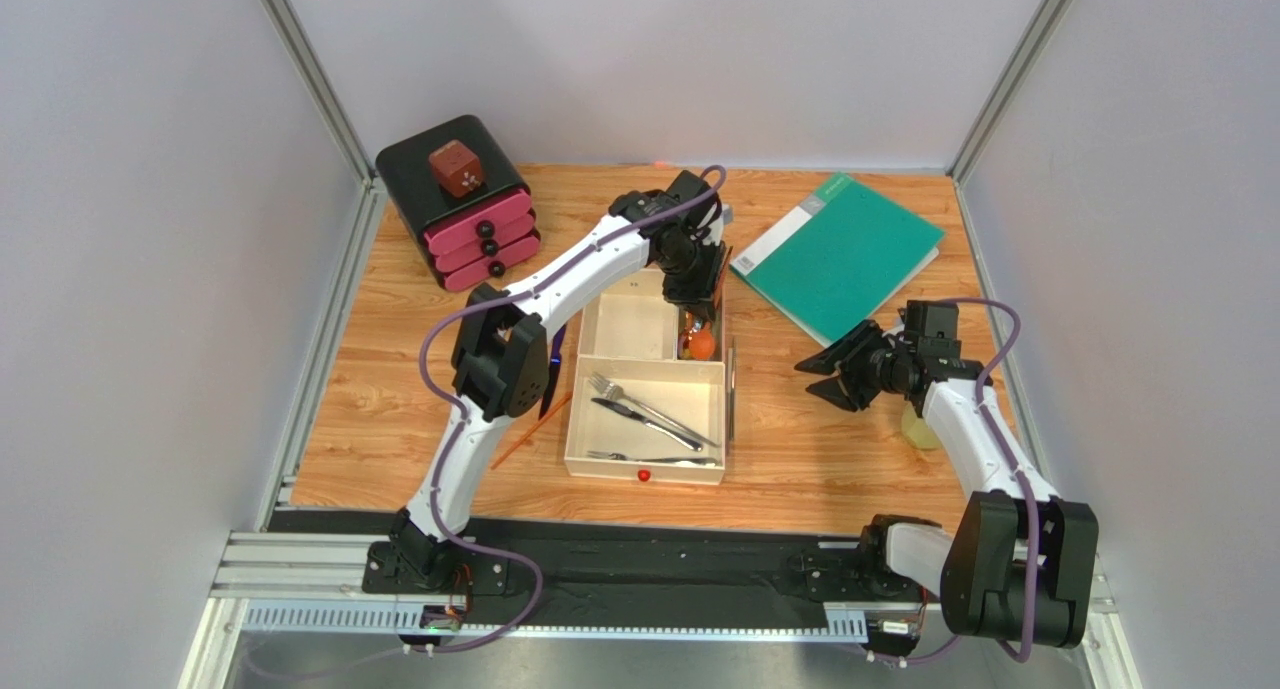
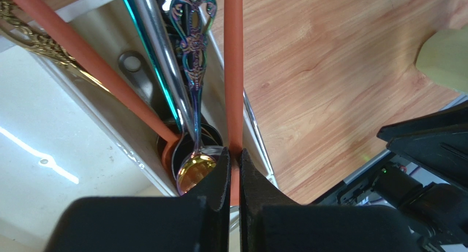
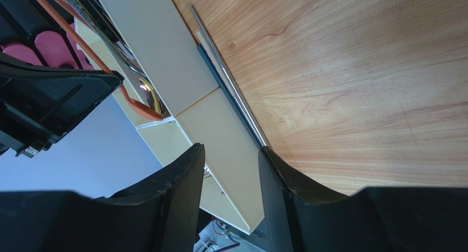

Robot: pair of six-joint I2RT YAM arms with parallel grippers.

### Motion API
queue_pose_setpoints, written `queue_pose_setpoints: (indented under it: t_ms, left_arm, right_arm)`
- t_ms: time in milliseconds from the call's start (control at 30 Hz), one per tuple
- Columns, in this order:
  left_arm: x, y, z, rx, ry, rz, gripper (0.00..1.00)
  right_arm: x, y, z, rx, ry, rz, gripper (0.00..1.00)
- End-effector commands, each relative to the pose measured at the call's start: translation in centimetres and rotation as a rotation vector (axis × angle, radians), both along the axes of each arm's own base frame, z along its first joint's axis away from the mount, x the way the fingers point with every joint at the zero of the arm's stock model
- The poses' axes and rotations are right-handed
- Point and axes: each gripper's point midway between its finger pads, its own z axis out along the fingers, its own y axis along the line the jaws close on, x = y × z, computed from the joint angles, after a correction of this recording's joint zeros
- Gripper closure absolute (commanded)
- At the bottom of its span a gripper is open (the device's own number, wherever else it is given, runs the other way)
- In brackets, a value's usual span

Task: Sort the eating utensils into containers
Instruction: Place the spoon in the storage box.

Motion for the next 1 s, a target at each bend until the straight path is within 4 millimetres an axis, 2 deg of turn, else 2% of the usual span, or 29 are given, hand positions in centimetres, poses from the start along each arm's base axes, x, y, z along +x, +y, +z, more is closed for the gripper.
queue_pose_setpoints:
  t_ms: [0,100,167,233,467,633,800,967]
  left_arm:
    - [-0.1,-0.7,0.7,-0.037,0.007,-0.004,1.00]
    - [-0.1,-0.1,0.5,-0.013,-0.005,0.002,0.96]
    - [0.1,0.2,0.3,-0.001,-0.014,0.005,0.87]
    - [0.0,0.3,0.1,0.008,-0.014,0.007,0.83]
    - [0.7,0.8,-0.1,0.035,-0.043,0.021,0.79]
    - [1.6,1.1,2.1,0.021,-0.104,0.035,0.77]
    - [2.3,2.2,4.6,-0.005,-0.147,0.062,0.77]
    - [2.8,3.3,6.3,-0.032,-0.196,0.097,0.77]
  right_arm:
    - [-0.2,0.2,0.2,0.009,-0.011,0.017,0.54]
    - [-0.3,0.1,0.1,0.006,-0.007,0.015,0.54]
    - [-0.3,0.1,0.1,0.006,-0.007,0.012,0.54]
    - [-0.3,0.1,0.1,0.006,-0.004,0.012,0.54]
    - [-0.2,-0.1,0.4,-0.008,-0.011,0.013,0.54]
    - [-0.1,-0.4,0.8,-0.043,-0.028,0.023,0.54]
    - [-0.1,-0.1,0.3,-0.023,-0.031,0.020,0.54]
    - [0.0,2.0,-0.2,-0.032,-0.012,0.098,0.52]
